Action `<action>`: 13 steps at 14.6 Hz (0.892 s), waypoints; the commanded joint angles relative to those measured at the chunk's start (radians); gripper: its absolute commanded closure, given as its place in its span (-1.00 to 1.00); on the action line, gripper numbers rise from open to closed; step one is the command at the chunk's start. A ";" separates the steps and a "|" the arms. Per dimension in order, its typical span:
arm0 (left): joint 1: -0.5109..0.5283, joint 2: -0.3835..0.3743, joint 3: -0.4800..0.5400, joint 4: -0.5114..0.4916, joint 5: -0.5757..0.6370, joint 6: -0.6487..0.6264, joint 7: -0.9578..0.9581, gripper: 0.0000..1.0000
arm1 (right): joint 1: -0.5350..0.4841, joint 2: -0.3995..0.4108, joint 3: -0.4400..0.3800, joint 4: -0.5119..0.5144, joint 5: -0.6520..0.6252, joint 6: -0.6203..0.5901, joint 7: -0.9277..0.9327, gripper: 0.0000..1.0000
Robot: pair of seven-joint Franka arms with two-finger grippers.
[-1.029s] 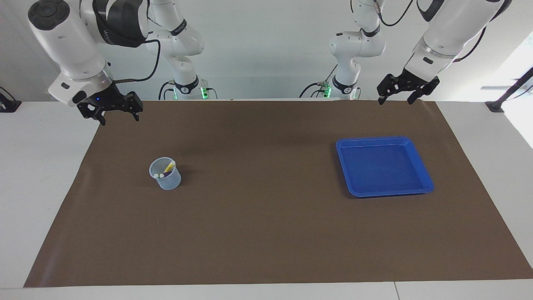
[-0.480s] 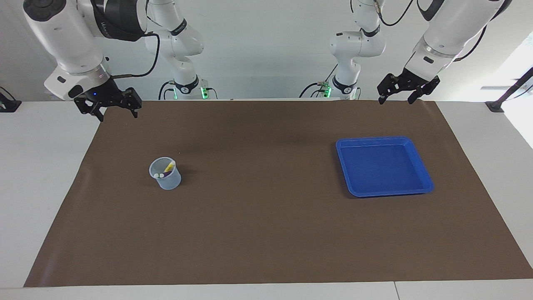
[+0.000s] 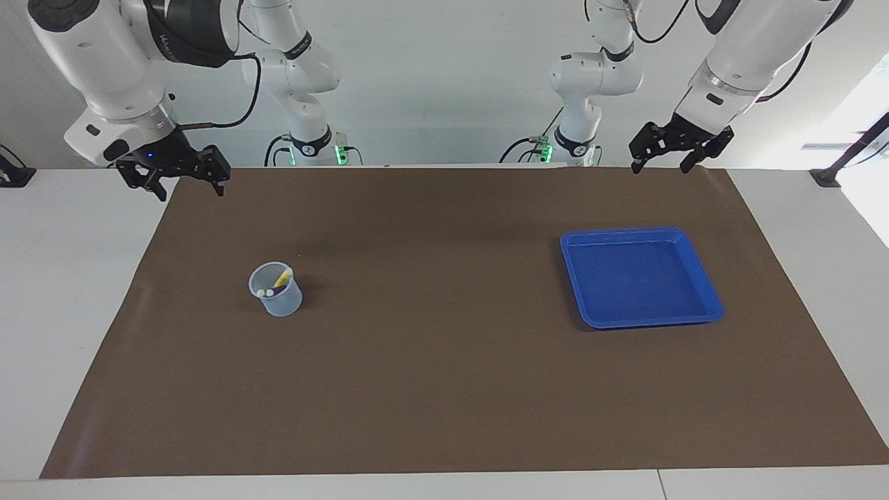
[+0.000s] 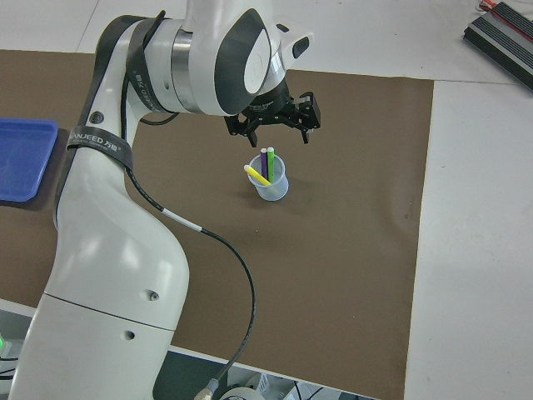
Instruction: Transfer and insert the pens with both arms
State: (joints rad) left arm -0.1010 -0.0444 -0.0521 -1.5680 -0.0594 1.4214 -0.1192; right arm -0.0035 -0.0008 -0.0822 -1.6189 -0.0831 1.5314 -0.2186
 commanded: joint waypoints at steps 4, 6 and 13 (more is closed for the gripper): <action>-0.020 -0.017 0.014 -0.012 0.006 0.008 -0.008 -1.00 | 0.005 -0.007 -0.005 0.014 0.040 -0.031 0.045 -1.00; -0.020 -0.017 0.014 -0.010 0.006 0.008 -0.008 -1.00 | 0.005 -0.007 -0.005 0.014 0.052 -0.037 0.048 -1.00; -0.016 -0.017 0.014 -0.012 0.006 0.013 -0.007 -1.00 | 0.008 -0.004 -0.001 0.017 0.052 -0.028 0.050 -1.00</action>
State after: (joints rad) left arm -0.1013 -0.0444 -0.0523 -1.5669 -0.0594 1.4228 -0.1192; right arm 0.0065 -0.0045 -0.0860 -1.6125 -0.0458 1.5199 -0.1846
